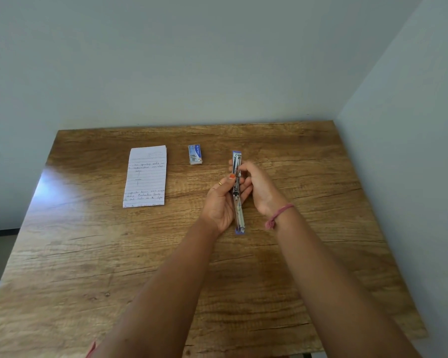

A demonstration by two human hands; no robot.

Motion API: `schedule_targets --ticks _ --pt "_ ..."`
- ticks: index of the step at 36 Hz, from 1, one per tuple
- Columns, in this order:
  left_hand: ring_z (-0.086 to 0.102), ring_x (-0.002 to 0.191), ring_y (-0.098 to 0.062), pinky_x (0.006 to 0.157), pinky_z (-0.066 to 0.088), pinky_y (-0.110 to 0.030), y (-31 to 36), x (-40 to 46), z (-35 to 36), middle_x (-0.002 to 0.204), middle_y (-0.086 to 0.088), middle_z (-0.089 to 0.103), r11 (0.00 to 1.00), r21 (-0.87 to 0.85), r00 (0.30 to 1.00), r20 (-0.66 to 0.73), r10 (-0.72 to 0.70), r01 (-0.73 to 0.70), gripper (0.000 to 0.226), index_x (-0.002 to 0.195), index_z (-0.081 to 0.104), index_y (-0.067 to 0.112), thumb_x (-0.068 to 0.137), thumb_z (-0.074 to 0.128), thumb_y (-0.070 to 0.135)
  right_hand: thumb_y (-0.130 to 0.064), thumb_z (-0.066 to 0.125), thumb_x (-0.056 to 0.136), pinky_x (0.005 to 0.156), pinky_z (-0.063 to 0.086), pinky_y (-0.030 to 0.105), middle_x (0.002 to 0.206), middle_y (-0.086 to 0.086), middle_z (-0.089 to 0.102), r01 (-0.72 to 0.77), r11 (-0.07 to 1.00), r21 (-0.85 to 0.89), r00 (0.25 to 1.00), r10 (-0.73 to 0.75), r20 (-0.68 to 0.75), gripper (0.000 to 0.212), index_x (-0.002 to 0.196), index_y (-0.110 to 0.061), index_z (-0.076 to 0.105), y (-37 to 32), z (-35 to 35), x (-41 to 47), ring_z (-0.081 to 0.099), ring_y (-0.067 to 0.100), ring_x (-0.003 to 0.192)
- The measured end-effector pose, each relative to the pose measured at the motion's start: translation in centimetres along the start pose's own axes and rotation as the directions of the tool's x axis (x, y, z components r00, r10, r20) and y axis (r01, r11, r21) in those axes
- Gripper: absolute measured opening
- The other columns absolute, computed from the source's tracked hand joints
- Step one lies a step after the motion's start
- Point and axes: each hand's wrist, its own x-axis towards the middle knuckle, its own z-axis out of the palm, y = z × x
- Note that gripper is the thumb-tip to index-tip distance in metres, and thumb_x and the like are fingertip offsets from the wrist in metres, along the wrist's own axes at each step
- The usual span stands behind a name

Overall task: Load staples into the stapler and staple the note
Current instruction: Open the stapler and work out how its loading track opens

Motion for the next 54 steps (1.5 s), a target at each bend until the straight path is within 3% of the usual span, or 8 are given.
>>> schedule_targets --ticks 5,12,21,34,38,42,50,54 --pt "0.072 0.084 -0.022 0.085 0.057 -0.036 0.0 -0.2 0.1 0.083 -0.015 0.071 1.0 0.013 1.0 0.009 -0.004 0.004 0.025 0.082 0.074 0.002 0.094 0.052 0.005 -0.035 0.048 0.092 0.072 0.048 0.026 0.095 0.006 0.058 -0.028 0.998 0.053 0.999 0.027 0.021 0.031 0.091 -0.023 0.077 -0.5 -0.1 0.1 0.053 0.014 0.075" --pt "0.072 0.083 -0.022 0.083 0.058 -0.035 0.1 -0.1 0.1 0.084 -0.016 0.071 1.0 -0.002 1.0 -0.016 -0.015 0.015 0.017 0.095 0.063 -0.003 0.097 0.048 0.005 -0.038 0.049 0.093 0.058 0.048 0.018 0.072 -0.005 0.063 -0.033 0.999 0.039 0.999 0.031 0.037 0.032 0.088 -0.022 0.076 -0.8 -0.2 0.0 0.051 0.002 0.053" --pt "0.072 0.082 -0.016 0.073 0.059 -0.026 0.1 -0.1 0.1 0.084 -0.012 0.072 0.999 0.047 1.0 0.002 -0.024 0.024 0.016 0.101 0.061 0.0 0.096 0.05 0.01 -0.031 0.048 0.092 0.038 0.033 0.013 0.075 -0.003 0.056 -0.098 0.991 0.096 0.995 0.095 0.035 0.031 0.092 -0.014 0.074 -1.4 0.0 0.2 0.039 0.002 0.048" --pt "0.07 0.087 -0.02 0.086 0.057 -0.034 -0.1 -0.2 0.2 0.089 -0.013 0.071 1.0 0.005 1.0 -0.011 0.026 -0.026 0.017 0.105 0.06 -0.002 0.097 0.047 0.007 -0.02 0.051 0.089 0.056 0.042 0.025 0.059 -0.006 0.049 -0.055 0.992 -0.113 0.998 0.051 -0.04 0.03 0.11 -0.009 0.069 -0.5 -0.2 -0.4 0.048 0.009 0.055" --pt "0.071 0.09 -0.022 0.084 0.057 -0.034 -0.1 -0.1 0.1 0.094 -0.016 0.071 0.999 -0.024 0.999 -0.018 0.04 -0.04 0.02 0.109 0.06 -0.002 0.097 0.047 0.006 -0.015 0.048 0.091 0.064 0.046 0.02 0.076 -0.004 0.054 -0.018 0.995 -0.098 1.0 0.019 0.004 0.042 0.13 -0.024 0.059 -0.3 -0.3 -1.0 0.05 0.005 0.065" --pt "0.07 0.092 -0.022 0.089 0.055 -0.035 -0.1 -0.1 -0.1 0.1 -0.017 0.069 0.999 -0.022 0.999 -0.016 0.032 -0.032 0.023 0.114 0.06 -0.002 0.097 0.048 0.006 -0.011 0.046 0.091 0.064 0.045 0.014 0.072 -0.016 0.067 0.01 0.998 -0.067 0.999 -0.007 0.043 0.04 0.12 -0.033 0.063 -0.3 -0.8 -1.9 0.055 0.002 0.072" --pt "0.071 0.089 -0.019 0.08 0.058 -0.031 0.0 -0.3 0.1 0.097 -0.013 0.071 0.998 -0.052 1.0 0.005 0.026 -0.026 0.022 0.114 0.059 -0.002 0.097 0.046 0.007 -0.012 0.048 0.097 0.109 0.028 0.028 0.125 -0.009 0.065 0.093 0.994 -0.054 0.989 -0.086 0.118 0.046 0.14 -0.027 0.049 0.6 -1.5 -3.0 0.052 0.005 0.118" --pt "0.07 0.085 -0.018 0.077 0.058 -0.029 0.0 -0.2 0.1 0.094 -0.012 0.071 0.999 -0.04 1.0 -0.006 0.025 -0.025 0.021 0.111 0.06 -0.001 0.098 0.046 0.007 -0.013 0.051 0.097 0.104 0.032 0.024 0.132 -0.005 0.062 0.083 0.996 -0.032 0.988 -0.078 0.134 0.045 0.138 -0.029 0.051 0.5 -1.7 -3.3 0.05 0.005 0.123"
